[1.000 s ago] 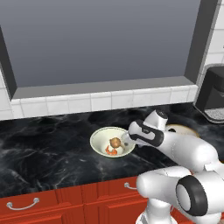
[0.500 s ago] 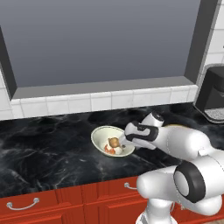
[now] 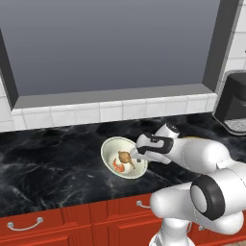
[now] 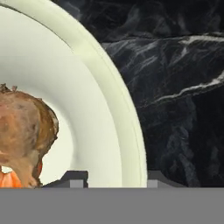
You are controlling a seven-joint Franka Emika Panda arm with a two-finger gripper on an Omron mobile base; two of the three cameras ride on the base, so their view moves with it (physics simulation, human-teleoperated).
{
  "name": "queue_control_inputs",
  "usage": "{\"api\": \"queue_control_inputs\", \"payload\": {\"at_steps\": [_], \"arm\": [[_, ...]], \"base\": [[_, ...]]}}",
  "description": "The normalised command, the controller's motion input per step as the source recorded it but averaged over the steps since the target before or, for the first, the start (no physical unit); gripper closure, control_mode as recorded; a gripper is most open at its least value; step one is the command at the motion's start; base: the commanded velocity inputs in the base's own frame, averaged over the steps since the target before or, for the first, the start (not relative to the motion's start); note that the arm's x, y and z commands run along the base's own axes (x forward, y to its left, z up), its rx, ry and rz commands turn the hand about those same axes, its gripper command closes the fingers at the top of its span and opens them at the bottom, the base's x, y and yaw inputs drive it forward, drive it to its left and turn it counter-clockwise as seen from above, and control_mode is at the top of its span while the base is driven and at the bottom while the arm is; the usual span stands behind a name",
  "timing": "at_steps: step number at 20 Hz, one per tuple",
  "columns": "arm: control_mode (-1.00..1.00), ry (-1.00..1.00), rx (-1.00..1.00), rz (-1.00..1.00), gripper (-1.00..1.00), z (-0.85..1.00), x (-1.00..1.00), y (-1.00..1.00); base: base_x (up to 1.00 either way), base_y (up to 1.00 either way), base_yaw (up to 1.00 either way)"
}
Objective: Place the bowl containing the shrimp and onion in the microwave. Close the microwave door and press the start button to microwave the meal.
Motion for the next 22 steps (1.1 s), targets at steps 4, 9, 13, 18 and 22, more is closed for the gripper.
{"api": "queue_control_inputs", "payload": {"at_steps": [4, 9, 13, 18, 22], "arm": [[-1.00, 0.00, 0.00, 0.00, 1.00, 0.00, 0.00, 0.00], [-1.00, 0.00, 0.00, 0.00, 1.00, 0.37, 0.00, -0.03], [-1.00, 0.00, 0.00, 0.00, 1.00, 0.56, -0.09, -0.11], [-1.00, 0.00, 0.00, -0.01, 1.00, 0.59, -0.18, -0.12], [-1.00, -0.05, 0.09, -0.02, 1.00, 0.52, -0.19, -0.38]], "base": [[0.00, 0.00, 0.00], [0.00, 0.00, 0.00], [0.00, 0.00, 0.00], [0.00, 0.00, 0.00], [0.00, 0.00, 0.00]]}}
